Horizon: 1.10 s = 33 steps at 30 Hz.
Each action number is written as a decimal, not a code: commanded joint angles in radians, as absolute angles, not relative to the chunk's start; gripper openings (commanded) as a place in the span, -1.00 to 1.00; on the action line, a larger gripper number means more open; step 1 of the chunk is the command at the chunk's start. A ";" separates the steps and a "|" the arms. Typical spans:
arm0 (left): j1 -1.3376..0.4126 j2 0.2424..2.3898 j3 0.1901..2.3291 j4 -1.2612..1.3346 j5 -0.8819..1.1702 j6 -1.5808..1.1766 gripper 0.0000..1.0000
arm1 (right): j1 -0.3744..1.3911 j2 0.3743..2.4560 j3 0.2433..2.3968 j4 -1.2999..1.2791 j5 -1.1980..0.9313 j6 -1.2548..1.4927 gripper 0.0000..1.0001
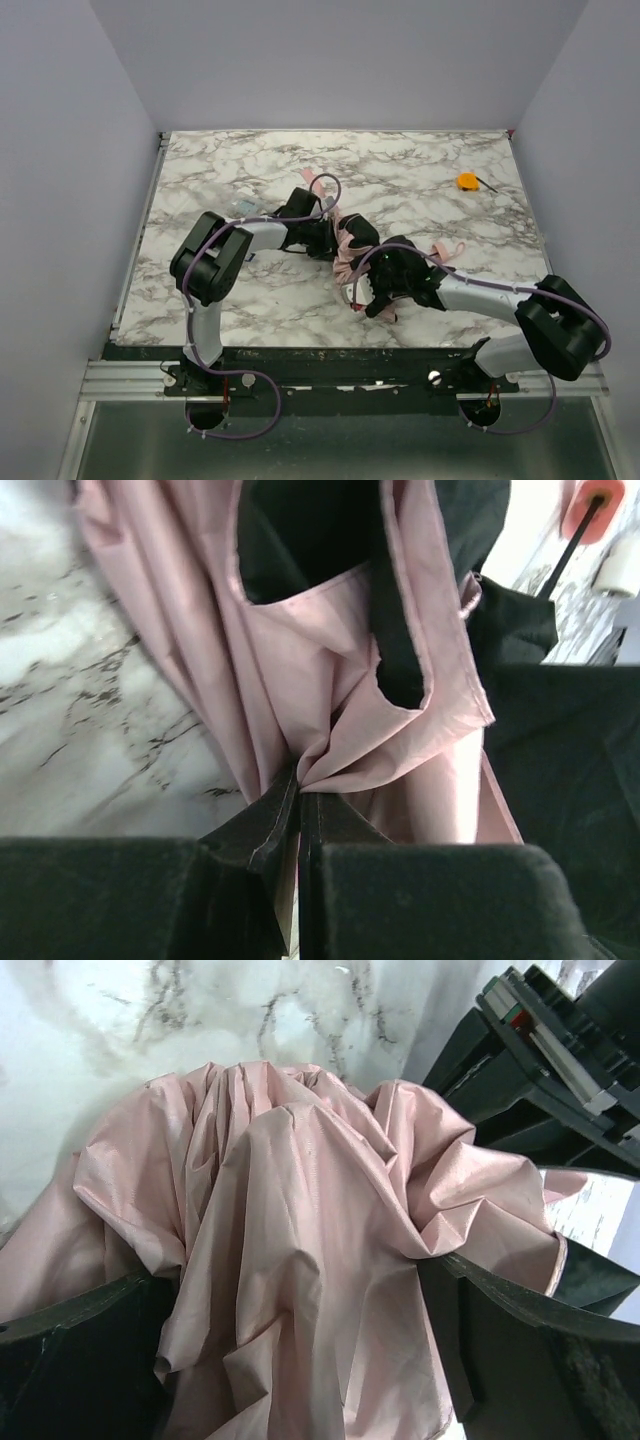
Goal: Put away the umbrella
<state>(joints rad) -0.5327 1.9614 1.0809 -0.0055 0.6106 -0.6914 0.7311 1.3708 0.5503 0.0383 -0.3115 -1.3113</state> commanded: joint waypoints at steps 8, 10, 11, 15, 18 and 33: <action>-0.662 2.048 1.161 -0.247 0.796 -0.487 -0.85 | 0.733 1.596 0.657 -0.087 -0.201 -1.237 0.98; -0.666 2.045 1.140 -0.228 0.832 -0.497 -0.85 | 0.733 1.628 0.658 -0.090 -0.163 -1.224 0.94; -0.666 2.037 1.128 -0.217 0.840 -0.506 -0.85 | 0.733 1.642 0.662 -0.100 -0.145 -1.216 0.92; -0.665 1.971 1.059 -0.155 0.847 -0.547 -0.85 | 0.732 1.677 0.673 -0.143 -0.113 -1.180 0.82; -0.664 1.916 1.025 -0.096 0.880 -0.586 -0.85 | 0.732 1.724 0.703 -0.204 -0.108 -1.162 0.59; -0.482 1.672 0.901 0.162 0.745 -0.766 -0.44 | 0.731 1.764 0.742 -0.427 -0.237 -1.170 -0.38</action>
